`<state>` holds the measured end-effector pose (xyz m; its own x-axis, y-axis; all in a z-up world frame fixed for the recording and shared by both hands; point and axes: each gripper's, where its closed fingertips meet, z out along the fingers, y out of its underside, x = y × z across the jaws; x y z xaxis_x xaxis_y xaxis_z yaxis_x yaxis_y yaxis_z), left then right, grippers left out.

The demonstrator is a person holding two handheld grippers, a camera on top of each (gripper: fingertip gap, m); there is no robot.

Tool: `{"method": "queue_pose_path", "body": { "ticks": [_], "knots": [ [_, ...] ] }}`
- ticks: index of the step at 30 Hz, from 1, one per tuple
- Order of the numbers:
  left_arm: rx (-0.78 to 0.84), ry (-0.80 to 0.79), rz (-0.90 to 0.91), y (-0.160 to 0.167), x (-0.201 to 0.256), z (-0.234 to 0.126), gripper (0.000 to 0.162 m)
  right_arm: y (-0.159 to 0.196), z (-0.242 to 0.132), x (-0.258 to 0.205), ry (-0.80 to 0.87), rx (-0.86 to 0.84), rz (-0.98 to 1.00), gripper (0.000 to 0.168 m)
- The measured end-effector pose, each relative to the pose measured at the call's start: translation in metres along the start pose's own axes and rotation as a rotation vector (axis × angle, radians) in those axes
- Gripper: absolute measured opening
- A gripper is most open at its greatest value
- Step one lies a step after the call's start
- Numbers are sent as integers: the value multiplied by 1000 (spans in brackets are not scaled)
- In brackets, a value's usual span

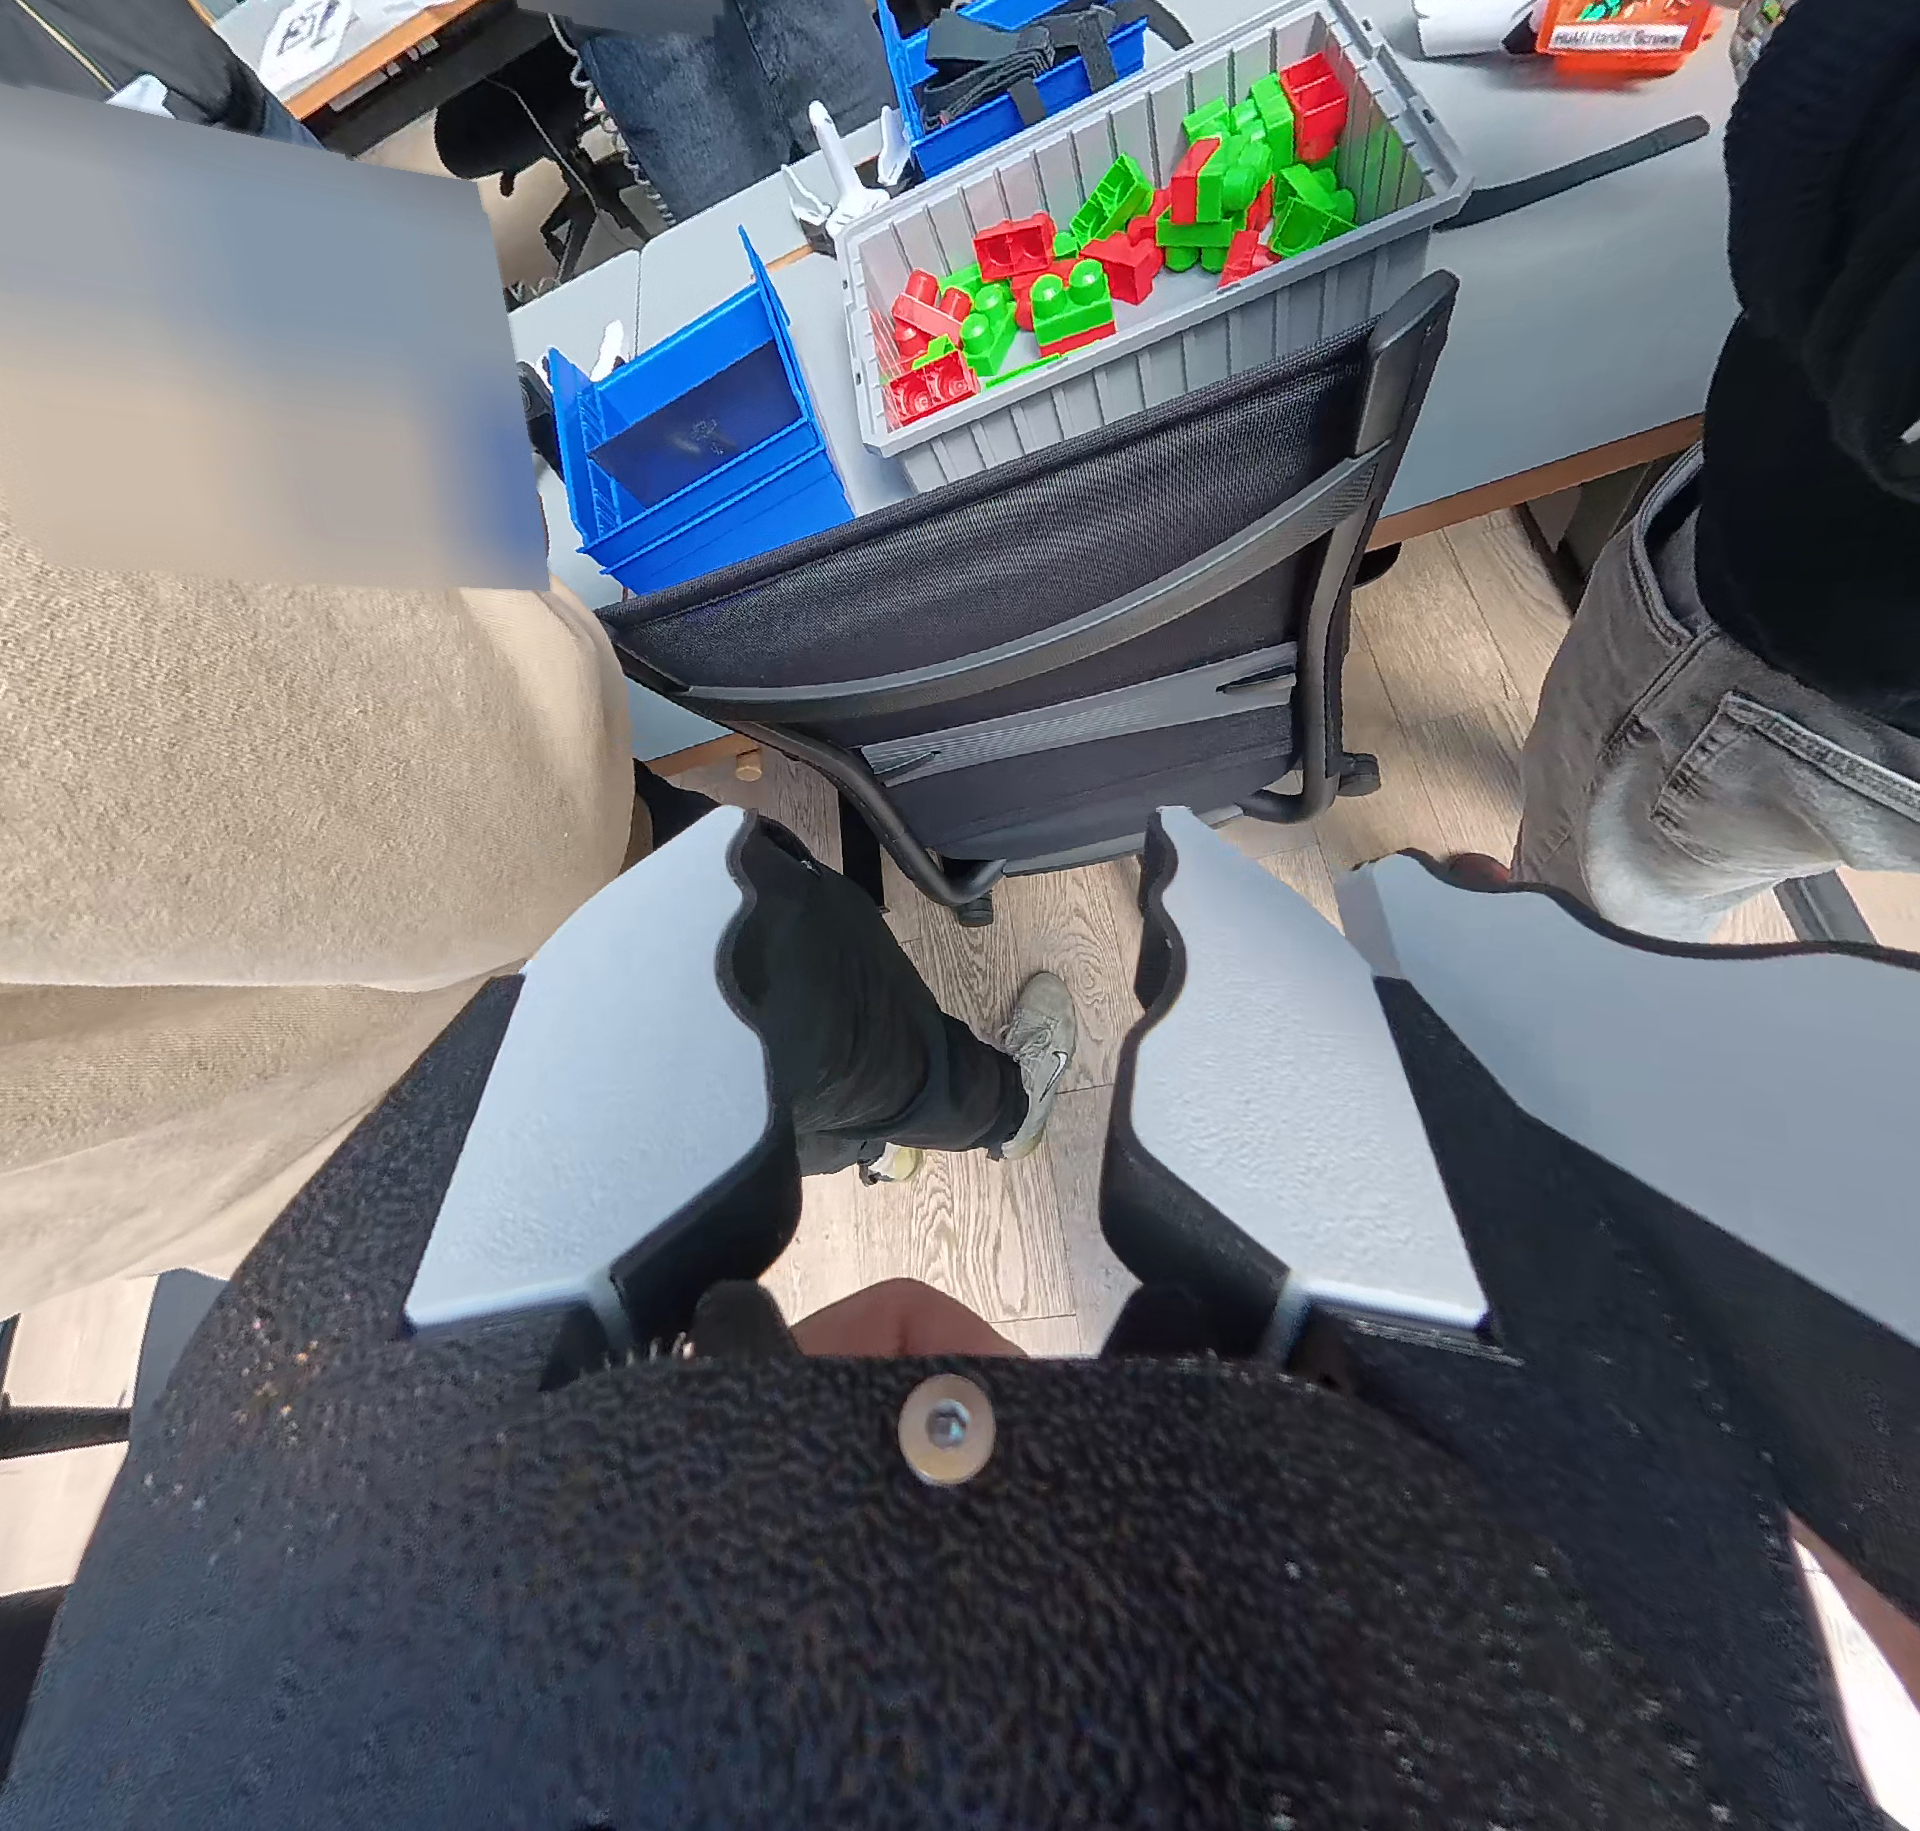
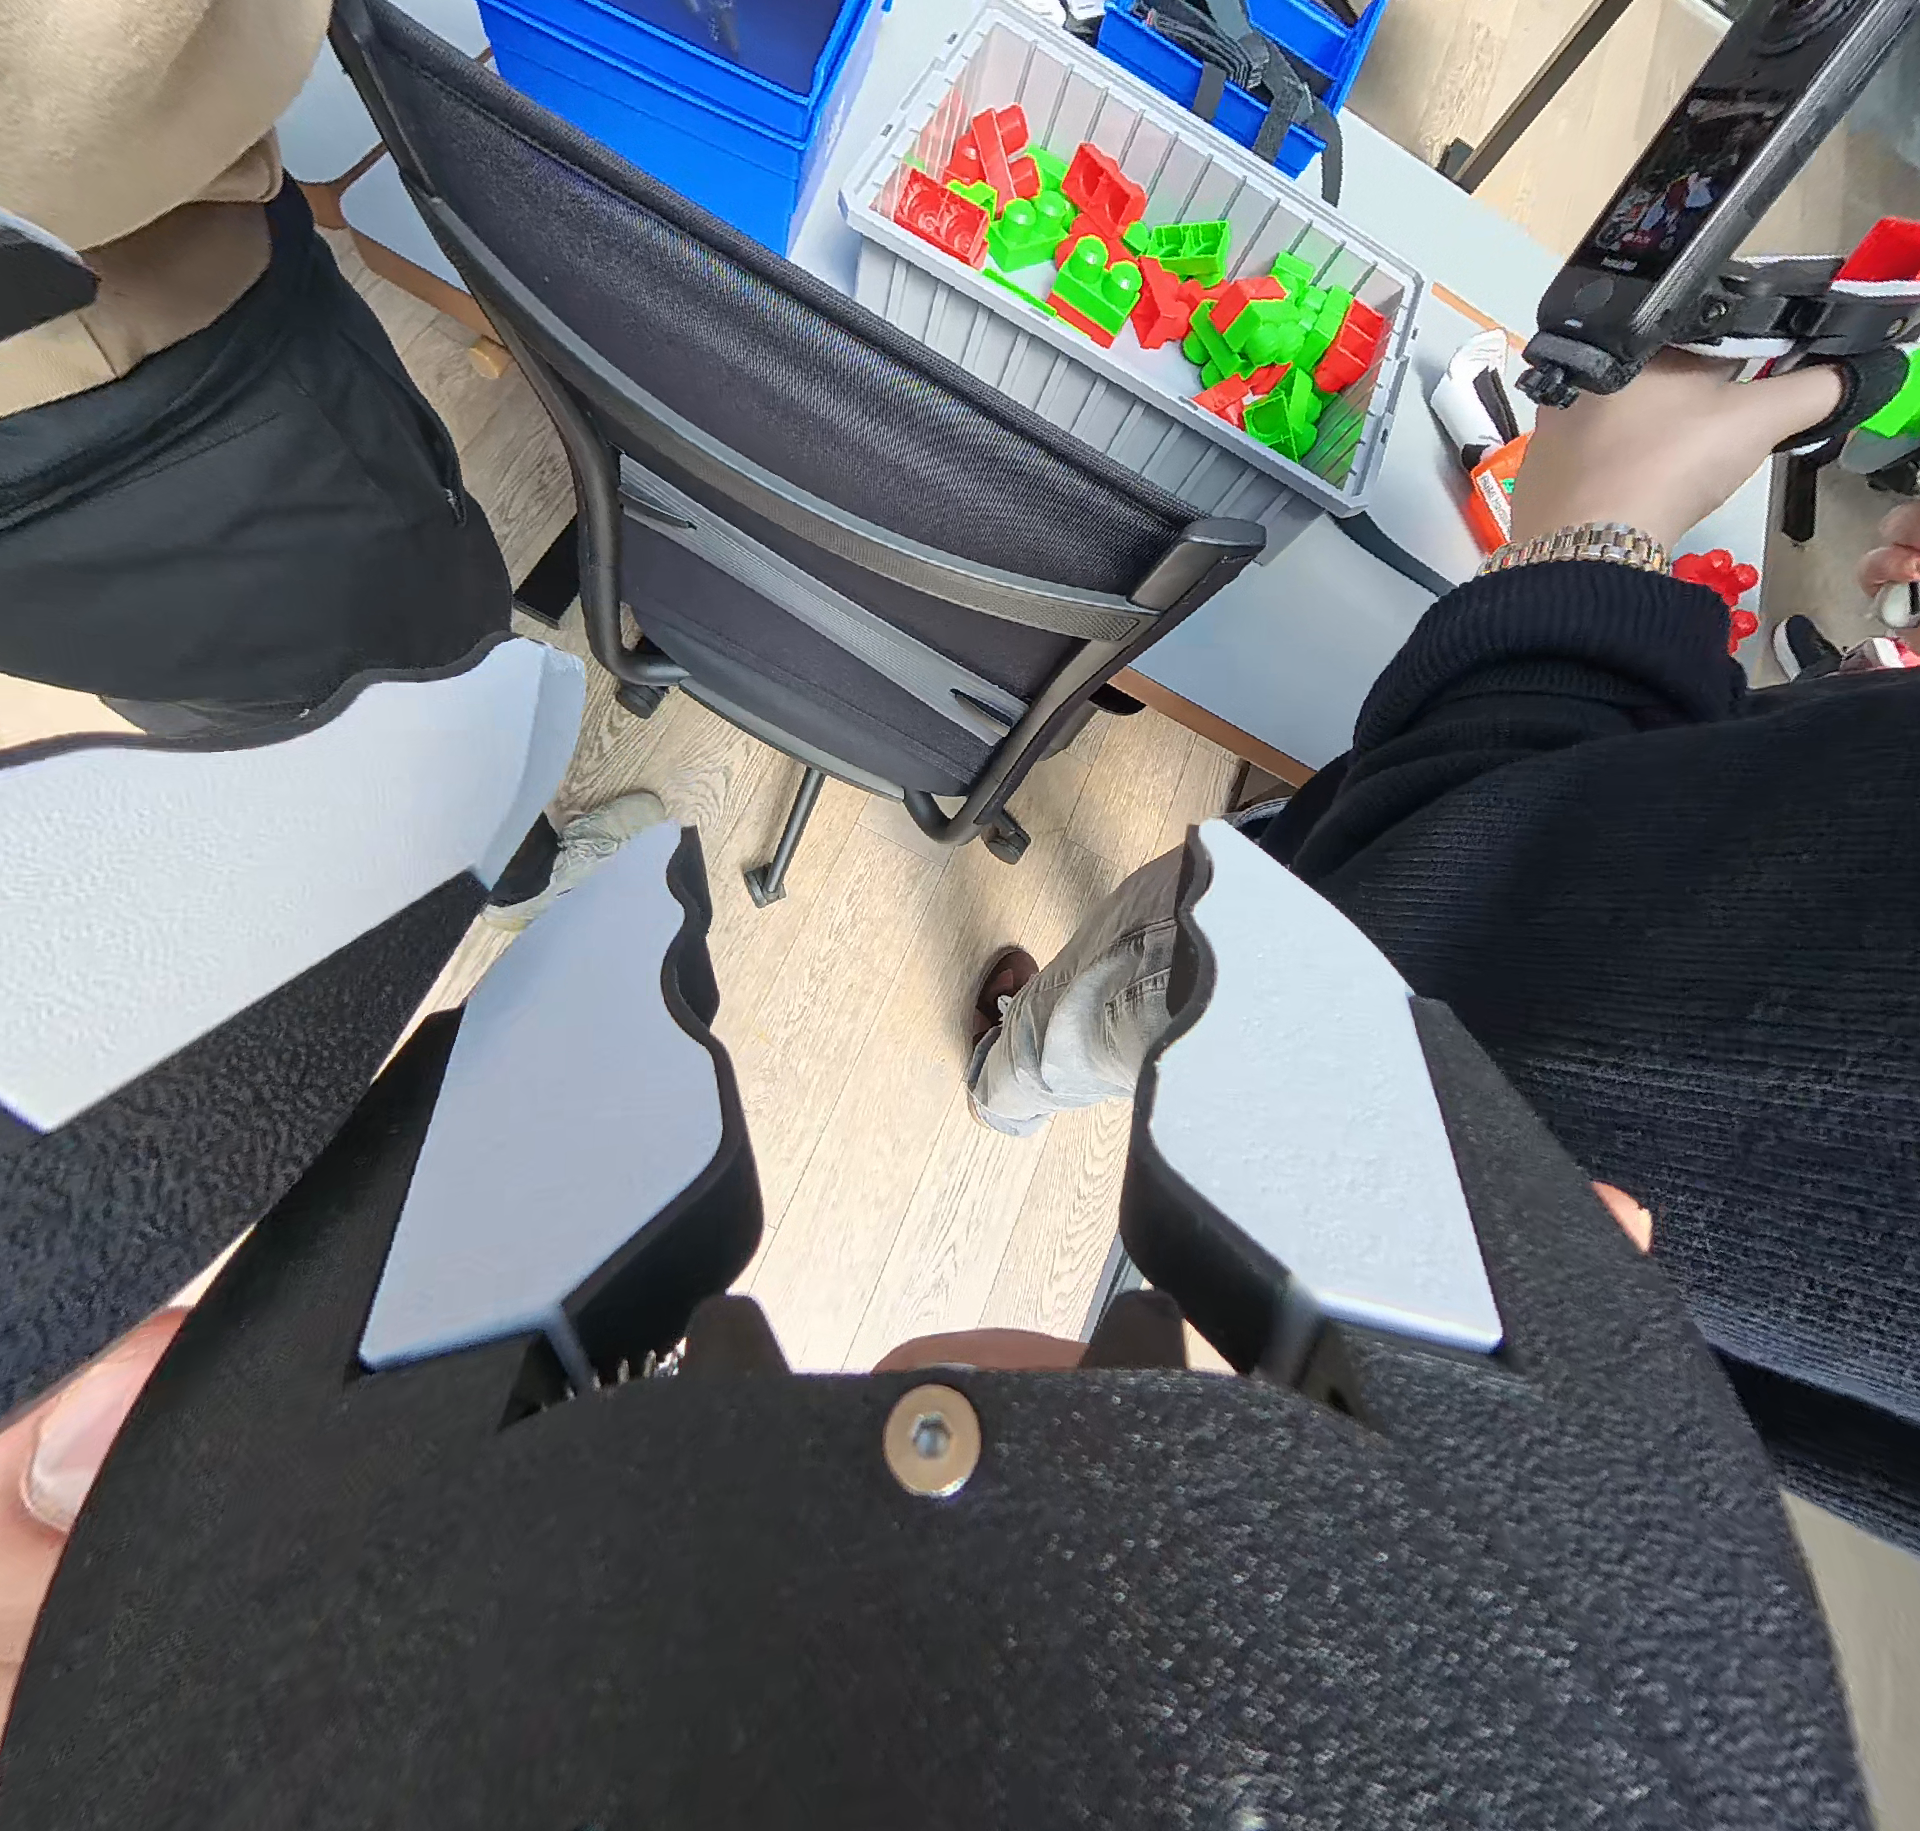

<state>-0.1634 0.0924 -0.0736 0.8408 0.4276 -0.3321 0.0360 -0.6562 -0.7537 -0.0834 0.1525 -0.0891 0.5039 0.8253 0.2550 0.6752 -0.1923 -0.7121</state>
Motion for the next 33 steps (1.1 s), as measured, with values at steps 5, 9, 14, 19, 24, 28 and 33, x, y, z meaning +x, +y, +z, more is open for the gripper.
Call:
{"method": "queue_pose_path", "body": {
  "ticks": [5,9,14,19,24,28,33],
  "knots": [
    [-17,8,-24,3,-3,2,78,5,-3,-12,-29,11,-17,90],
    [-20,-5,-8,8,-3,1,66,1,0,-5,-10,1,-6,87],
    [-19,8,-19,7,-4,1,77,10,-4,-17,-28,0,-13,88],
    [-8,7,-62,8,-4,-3,57,4,-1,-14,-29,-1,-23,96],
    [-5,12,-31,4,-8,-2,77,11,-7,-27,-47,-6,-9,95],
    [-19,12,-38,12,-6,-3,74,8,-4,-22,-50,-8,-10,95],
    [-18,-6,-4,15,-10,-3,69,6,-4,-23,-46,-8,2,83]
  ]
}}
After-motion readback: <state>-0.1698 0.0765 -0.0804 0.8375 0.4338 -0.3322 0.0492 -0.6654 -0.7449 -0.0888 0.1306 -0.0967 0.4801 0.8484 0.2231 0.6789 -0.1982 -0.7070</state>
